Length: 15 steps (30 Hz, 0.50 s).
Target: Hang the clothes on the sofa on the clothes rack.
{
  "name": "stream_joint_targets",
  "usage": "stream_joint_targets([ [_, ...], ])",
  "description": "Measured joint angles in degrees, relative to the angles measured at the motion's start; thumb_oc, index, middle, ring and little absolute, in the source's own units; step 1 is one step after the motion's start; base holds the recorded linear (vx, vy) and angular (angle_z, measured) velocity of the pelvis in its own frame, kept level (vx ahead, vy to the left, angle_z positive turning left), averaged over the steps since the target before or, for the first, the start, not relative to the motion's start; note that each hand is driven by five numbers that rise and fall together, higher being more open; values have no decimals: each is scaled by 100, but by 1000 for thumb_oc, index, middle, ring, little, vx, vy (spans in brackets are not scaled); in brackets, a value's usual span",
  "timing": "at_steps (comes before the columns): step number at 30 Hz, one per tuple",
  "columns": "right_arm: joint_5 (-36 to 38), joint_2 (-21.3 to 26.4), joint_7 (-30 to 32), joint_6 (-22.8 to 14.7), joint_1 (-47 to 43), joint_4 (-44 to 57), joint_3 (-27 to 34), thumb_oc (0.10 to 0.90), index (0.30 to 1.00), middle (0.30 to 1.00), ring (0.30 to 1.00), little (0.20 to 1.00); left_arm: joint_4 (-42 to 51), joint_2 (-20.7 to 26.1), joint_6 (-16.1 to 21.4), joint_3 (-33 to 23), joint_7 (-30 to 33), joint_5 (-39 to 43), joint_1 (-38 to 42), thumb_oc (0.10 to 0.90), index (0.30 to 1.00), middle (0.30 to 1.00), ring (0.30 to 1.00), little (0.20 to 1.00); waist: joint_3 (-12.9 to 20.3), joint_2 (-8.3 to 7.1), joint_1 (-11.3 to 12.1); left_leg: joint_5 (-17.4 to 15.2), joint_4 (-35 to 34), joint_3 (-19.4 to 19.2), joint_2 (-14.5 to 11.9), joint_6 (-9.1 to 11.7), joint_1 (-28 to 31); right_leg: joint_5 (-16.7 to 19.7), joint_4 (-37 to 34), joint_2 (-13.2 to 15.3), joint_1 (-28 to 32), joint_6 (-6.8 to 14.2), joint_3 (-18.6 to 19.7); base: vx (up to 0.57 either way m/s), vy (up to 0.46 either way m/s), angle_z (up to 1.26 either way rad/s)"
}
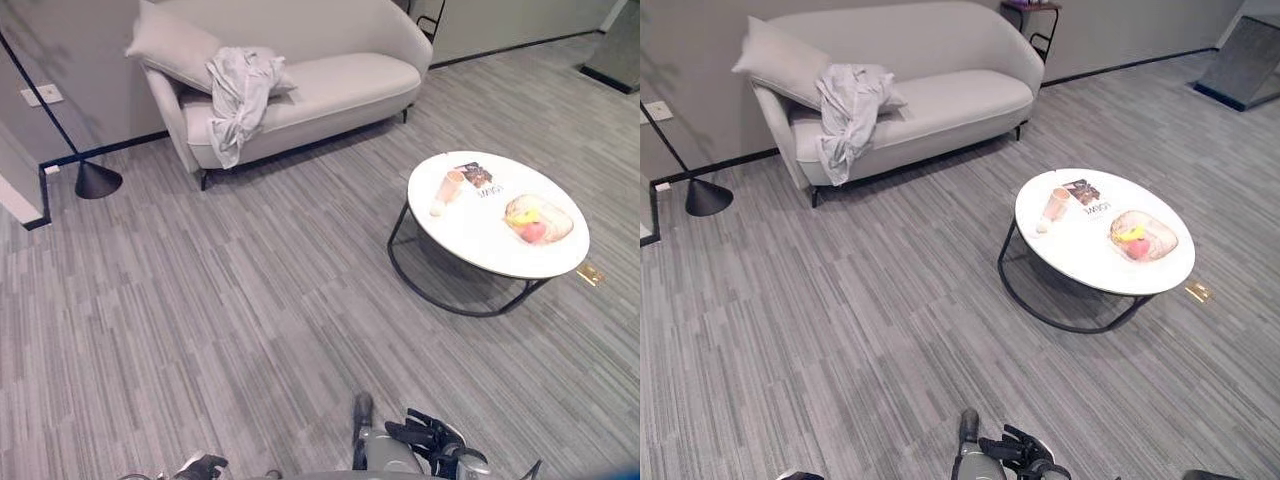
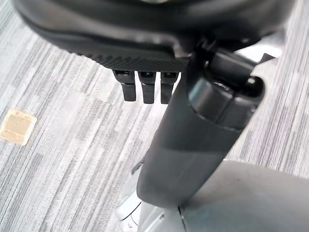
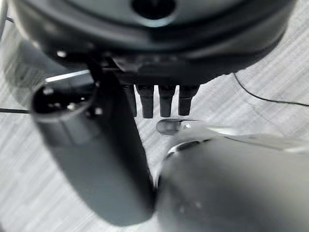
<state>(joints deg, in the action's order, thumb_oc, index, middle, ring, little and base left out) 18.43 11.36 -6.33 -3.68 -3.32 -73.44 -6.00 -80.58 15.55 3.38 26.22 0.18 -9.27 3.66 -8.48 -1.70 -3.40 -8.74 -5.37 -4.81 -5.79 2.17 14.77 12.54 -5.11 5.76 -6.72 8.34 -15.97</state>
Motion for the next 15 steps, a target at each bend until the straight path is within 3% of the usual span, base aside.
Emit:
stream_joint_targets([
  [2, -7, 77, -8, 20, -38, 3, -26, 800, 900, 900, 900, 900, 15, -21, 41, 28, -27, -55, 8, 800, 900, 900, 900, 900, -5, 132, 38, 83, 89, 310, -46, 123, 180, -374, 707, -123, -67, -717, -54, 520, -132, 10],
  [3, 4, 143, -31, 14, -66, 12, -18, 800, 900, 900, 900, 900, 5, -56, 83, -10, -46, -52, 8, 800, 900, 900, 900, 900, -18, 230, -20, 190, 105, 343, -137, 134, 243, -768, 1328, -122, -226, -593, -52, 507, -156, 28],
  [4, 51, 231, -181, 11, -78, 100, -12, 800, 900, 900, 900, 900, -40, -60, 111, -41, -54, -37, 45, 800, 900, 900, 900, 900, -20, 305, -128, 110, 37, 608, -312, 190, 388, -1269, 2220, -96, -532, -573, -24, 491, -216, 51],
  [5, -15, 234, -203, 9, -90, 191, -52, 800, 900, 900, 900, 900, -43, -13, 130, -23, -52, -37, 46, 800, 900, 900, 900, 900, 61, 329, -192, -14, 56, 812, -383, 280, 359, -1671, 2455, -85, -615, -628, -22, 497, -219, 57],
  [7, -33, 263, -172, 77, -275, -12, -167, 800, 900, 900, 900, 900, -116, 22, 185, -109, -26, -31, 137, 800, 900, 900, 900, 900, 97, 294, -107, -142, 125, 972, -604, 386, 246, -2021, 2728, -173, -664, -641, -190, 362, -178, 48],
  [9, -22, 254, -166, 139, -247, -20, -192, 800, 900, 900, 900, 900, -122, 96, 182, -422, -8, 63, 124, 800, 900, 900, 900, 900, 136, 201, -11, -72, 298, 961, -659, 426, 54, -2132, 2697, -218, -713, -791, -287, 427, -215, 30],
  [10, -109, 254, -112, 190, -255, -21, -244, 800, 900, 900, 900, 900, -127, 97, 180, -718, -7, 154, 31, 800, 900, 900, 900, 900, 144, 216, 82, -38, 644, 970, -724, 481, -143, -2107, 2382, -336, -538, -758, -347, 437, -229, 9],
  [11, -282, 242, -44, 276, -161, -9, -444, 800, 900, 900, 900, 900, -141, 109, 156, -1080, 2, 432, -65, 800, 900, 900, 900, 900, 180, 180, 229, 16, 1557, 1019, -772, 596, -458, -1837, 1570, -582, 19, -796, -381, 606, -355, 7],
  [13, -484, 238, -29, 295, -91, 55, -681, 800, 900, 900, 900, 900, -156, 150, 155, -1140, 34, 560, -205, 800, 900, 900, 900, 900, 292, 139, 423, 150, 2403, 1150, -770, 842, -766, -1745, 1069, -734, 438, -926, -426, 521, -387, 8],
  [14, -596, 257, 65, 363, -92, 105, -846, 800, 900, 900, 900, 900, -47, 139, 147, -1150, 72, 695, -192, 800, 900, 900, 900, 900, 328, 39, 544, 422, 3774, 1263, -755, 877, -1509, -1875, 944, -818, 554, -1180, -427, 154, -191, 11],
  [15, -666, 286, 63, 356, -67, 33, -1061, 800, 900, 900, 900, 900, 13, 192, 153, -1140, 111, 713, -132, 800, 900, 900, 900, 900, 314, 5, 642, 569, 4408, 1136, -788, 659, -1869, -1753, 883, -827, 618, -1254, -443, 274, -221, -5],
])
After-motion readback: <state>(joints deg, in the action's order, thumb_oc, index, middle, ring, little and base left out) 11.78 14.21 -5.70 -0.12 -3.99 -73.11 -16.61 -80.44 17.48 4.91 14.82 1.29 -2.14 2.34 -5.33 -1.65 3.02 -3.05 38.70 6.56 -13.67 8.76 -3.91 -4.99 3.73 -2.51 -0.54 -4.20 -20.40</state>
